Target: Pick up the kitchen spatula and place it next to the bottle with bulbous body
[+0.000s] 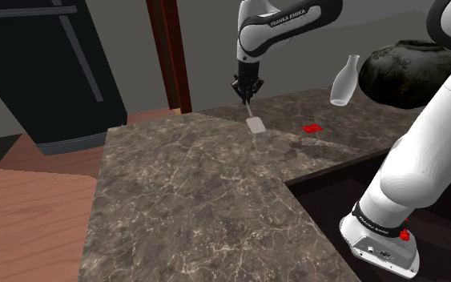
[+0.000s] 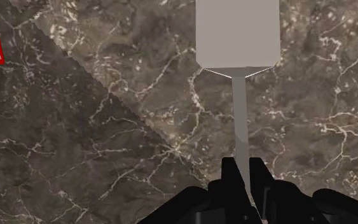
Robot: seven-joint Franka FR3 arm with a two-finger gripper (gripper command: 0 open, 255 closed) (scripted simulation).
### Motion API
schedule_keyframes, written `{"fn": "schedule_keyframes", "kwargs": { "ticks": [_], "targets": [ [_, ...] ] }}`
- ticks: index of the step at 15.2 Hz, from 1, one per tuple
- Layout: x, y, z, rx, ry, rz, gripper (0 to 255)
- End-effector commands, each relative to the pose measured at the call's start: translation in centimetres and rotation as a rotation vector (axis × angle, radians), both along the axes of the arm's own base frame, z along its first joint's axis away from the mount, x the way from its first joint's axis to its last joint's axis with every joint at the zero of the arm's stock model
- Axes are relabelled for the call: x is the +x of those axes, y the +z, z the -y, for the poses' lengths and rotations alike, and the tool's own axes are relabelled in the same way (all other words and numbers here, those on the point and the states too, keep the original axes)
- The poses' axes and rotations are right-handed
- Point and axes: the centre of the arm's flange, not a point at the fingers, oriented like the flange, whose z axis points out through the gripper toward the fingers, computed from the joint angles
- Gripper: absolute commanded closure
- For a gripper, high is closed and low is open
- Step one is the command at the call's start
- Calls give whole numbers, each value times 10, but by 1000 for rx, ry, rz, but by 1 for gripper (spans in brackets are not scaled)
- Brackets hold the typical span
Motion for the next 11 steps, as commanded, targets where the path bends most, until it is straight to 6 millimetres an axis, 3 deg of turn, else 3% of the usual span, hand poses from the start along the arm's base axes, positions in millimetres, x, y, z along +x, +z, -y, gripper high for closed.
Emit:
{"fn": "schedule_keyframes", "kwargs": {
  "ticks": [1,11],
  "targets": [
    [-1,10,0,0,0,0,255],
    [-1,63,0,0,0,0,255]
  ]
}}
